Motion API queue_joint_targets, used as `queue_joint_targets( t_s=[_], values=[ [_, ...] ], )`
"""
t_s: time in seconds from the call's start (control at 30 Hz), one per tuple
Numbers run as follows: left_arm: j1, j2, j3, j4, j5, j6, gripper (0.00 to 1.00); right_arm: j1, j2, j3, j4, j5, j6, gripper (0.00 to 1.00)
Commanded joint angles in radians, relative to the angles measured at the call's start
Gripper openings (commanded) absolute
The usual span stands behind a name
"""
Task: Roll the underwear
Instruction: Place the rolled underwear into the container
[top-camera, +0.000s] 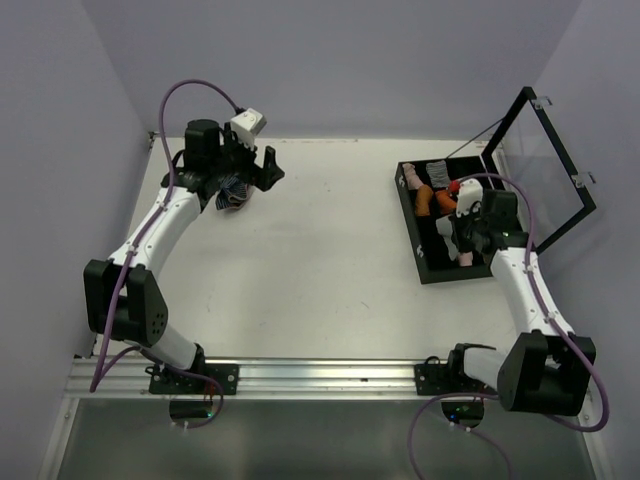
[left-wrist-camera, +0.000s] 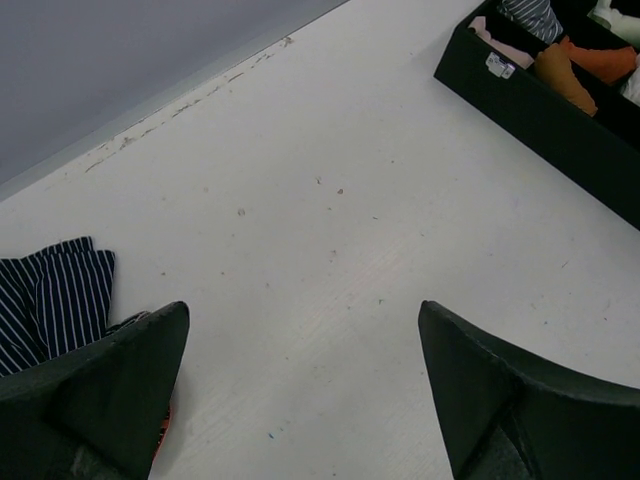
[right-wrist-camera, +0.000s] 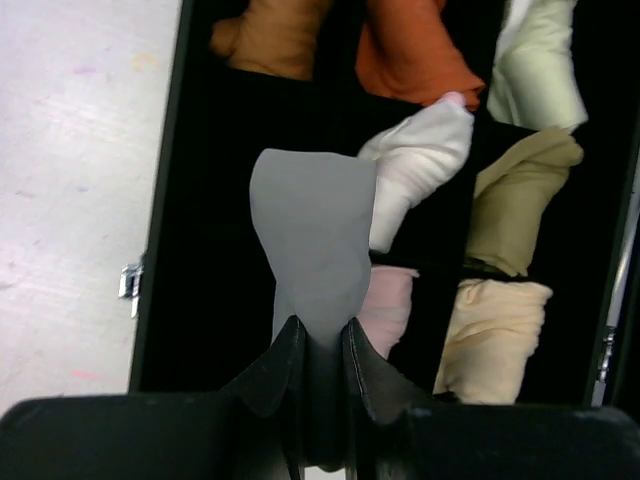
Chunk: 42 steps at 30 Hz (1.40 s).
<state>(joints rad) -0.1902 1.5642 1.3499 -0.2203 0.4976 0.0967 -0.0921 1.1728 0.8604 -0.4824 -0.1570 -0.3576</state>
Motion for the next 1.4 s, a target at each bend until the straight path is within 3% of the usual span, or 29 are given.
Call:
queue_joint_targets(
  t_s=[0.0,0.13,0.47,0.87,1.37],
  values=[
    [0.001,-0.024,-0.014,0.056,-0.028,-0.014,1.0,0.0,0.026,0.014,0.113,0.115,0.045,0.0],
    [0.001,-0.021,-0.015,0.055,-0.044,-0.011,1.0,0.002,0.086,0.019,0.25,0.177,0.063,0.0],
    [0.001,-0.036,-0.001,0.024,-0.143,0.044,1.0,0.125,0.283,0.054,0.381,0.284,0.06,0.0],
    [0.003,-0.047,-0.031,-0.005,-0.188,0.084,1.0,0.23,0.324,0.045,0.327,0.264,0.138,0.0],
    [0.003,-0.039,-0.037,-0.01,-0.174,0.077,1.0,0.221,0.384,-0.014,0.274,0.252,0.302,0.0]
  ],
)
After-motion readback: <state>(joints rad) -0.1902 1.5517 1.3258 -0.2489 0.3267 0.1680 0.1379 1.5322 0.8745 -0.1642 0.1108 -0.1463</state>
